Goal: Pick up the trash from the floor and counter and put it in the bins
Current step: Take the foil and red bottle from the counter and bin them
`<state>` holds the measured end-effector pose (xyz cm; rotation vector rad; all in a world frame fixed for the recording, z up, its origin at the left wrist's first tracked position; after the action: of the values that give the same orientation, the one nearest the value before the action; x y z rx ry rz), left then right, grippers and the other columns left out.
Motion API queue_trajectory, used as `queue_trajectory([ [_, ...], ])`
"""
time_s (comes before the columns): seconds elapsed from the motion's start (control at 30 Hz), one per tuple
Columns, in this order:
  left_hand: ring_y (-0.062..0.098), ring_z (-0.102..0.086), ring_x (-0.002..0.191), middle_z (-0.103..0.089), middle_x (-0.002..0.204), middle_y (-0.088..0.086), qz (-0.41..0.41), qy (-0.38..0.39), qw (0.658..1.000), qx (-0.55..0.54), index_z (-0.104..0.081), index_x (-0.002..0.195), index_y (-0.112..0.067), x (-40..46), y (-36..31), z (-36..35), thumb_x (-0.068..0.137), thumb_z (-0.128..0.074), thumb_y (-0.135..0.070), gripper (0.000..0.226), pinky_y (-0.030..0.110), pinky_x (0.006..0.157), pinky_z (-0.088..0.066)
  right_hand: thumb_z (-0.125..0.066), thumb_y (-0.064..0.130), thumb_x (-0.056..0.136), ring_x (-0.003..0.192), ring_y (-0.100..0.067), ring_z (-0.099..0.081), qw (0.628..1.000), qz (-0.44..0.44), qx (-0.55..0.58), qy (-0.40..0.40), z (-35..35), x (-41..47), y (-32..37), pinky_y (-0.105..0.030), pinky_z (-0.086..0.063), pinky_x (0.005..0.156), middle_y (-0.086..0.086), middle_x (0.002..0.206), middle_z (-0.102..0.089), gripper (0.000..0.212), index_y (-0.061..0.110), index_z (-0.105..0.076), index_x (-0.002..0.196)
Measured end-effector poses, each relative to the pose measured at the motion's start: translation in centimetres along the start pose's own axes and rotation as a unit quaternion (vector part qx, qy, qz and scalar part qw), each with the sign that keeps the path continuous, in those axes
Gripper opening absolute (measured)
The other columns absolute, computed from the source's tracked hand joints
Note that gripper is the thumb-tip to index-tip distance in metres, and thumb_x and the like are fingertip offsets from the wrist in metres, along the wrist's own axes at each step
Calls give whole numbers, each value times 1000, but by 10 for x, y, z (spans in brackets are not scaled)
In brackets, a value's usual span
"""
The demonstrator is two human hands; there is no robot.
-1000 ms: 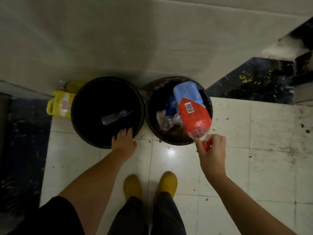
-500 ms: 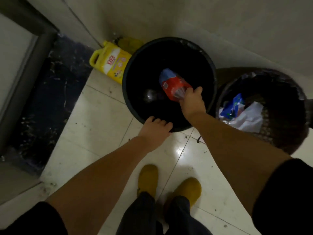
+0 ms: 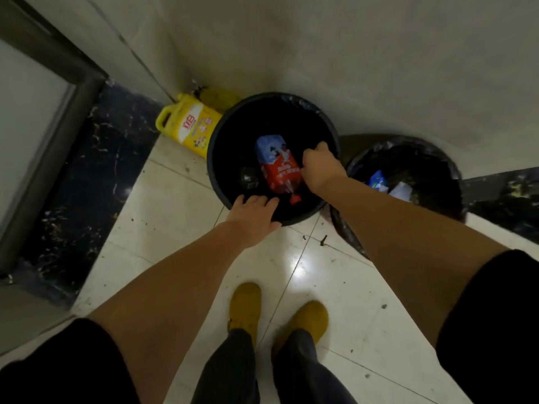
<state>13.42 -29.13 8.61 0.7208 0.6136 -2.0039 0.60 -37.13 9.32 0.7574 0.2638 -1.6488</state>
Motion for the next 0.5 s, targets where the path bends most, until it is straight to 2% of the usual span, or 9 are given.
queue_trajectory([
  [0.1, 29, -37, 136, -40, 147, 9, 8, -27, 1000, -4, -25, 147, -18, -36, -8, 73, 98, -35, -46, 57, 44, 113, -30, -49, 15, 97, 117, -42, -47, 999, 3, 12, -40, 76, -49, -3, -47, -45, 93, -24, 135, -36, 30, -1, -47, 123],
  [0.23, 31, -51, 122, -53, 133, 12, 13, -77, 997, 17, -36, 141, -16, -101, -26, 186, 98, -35, -46, 52, 44, 100, -43, -51, 20, 95, 123, -42, -45, 996, -32, 46, -68, 170, -139, -6, -47, -45, 96, -23, 134, -39, 36, 1, -47, 125],
  [0.4, 35, -51, 121, -54, 132, 14, -30, -126, 992, 7, -37, 140, -14, -199, -77, 305, 98, -37, -41, 50, 46, 94, -45, -49, 23, 97, 119, -42, -47, 993, -66, 52, -80, 262, -261, -9, -46, -46, 96, -22, 133, -40, 36, 3, -45, 127],
  [0.5, 35, -55, 117, -58, 129, 15, -56, -166, 985, 9, -41, 135, -13, -246, -109, 355, 99, -36, -42, 47, 45, 93, -48, -46, 19, 97, 120, -42, -46, 988, -82, 60, -120, 307, -320, -15, -47, -45, 98, -21, 134, -40, 35, 4, -45, 129],
])
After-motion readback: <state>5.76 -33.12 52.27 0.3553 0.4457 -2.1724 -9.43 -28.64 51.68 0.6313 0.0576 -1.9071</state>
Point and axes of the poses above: each hand's wrist, its own x-axis towards the middle knuckle, its own z-axis out of the back of the hand, y = z × x, the point moved 10 cm from there along x, towards the middle knuckle
